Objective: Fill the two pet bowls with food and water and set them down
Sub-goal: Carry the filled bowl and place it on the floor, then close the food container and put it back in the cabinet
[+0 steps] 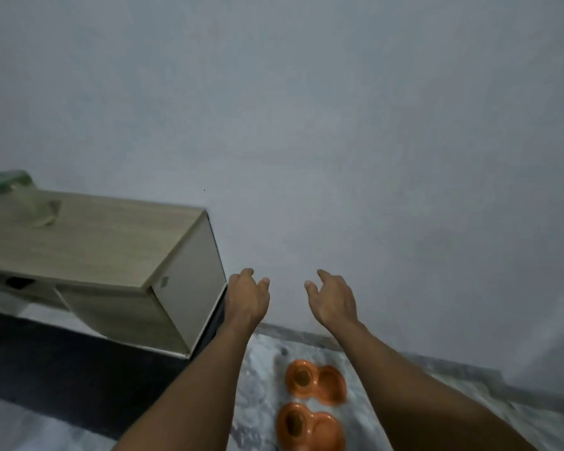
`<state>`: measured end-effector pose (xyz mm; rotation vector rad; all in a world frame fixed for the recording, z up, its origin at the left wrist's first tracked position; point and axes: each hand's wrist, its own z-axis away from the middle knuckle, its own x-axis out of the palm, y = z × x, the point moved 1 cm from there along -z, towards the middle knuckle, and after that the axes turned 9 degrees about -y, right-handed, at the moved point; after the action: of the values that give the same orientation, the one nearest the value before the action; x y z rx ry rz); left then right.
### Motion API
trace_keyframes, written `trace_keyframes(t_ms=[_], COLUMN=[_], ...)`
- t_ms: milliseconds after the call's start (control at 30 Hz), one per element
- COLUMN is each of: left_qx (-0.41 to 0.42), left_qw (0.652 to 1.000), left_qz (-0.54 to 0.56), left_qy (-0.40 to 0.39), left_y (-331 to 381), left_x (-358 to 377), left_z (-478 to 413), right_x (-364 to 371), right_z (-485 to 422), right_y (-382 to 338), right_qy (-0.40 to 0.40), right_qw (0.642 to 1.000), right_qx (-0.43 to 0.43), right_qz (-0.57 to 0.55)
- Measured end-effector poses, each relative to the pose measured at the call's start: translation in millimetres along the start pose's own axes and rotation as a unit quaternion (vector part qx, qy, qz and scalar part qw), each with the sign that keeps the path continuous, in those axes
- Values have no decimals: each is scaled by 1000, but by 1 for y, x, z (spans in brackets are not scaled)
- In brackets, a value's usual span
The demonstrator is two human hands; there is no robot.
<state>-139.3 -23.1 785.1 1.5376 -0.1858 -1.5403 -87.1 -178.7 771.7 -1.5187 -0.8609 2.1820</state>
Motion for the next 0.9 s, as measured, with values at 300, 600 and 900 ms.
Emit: trace_keyframes(t_ms=[300, 600, 900], left_qx=[-65, -199, -303], left_qw=[983, 927, 872], left_qz=[-12, -30, -80], left_qy=[169, 317, 376], left_y=[-7, -105, -245], left_x=[-98, -219, -341], left_z=[65, 165, 224], right_x=[-13, 75, 207], right_z=[19, 69, 140], right_y=[-86, -210, -362], right_qy=[-41, -121, -130], right_qw=[987, 939, 884], right_qx=[-149, -315, -435], right_qz=[32, 73, 111])
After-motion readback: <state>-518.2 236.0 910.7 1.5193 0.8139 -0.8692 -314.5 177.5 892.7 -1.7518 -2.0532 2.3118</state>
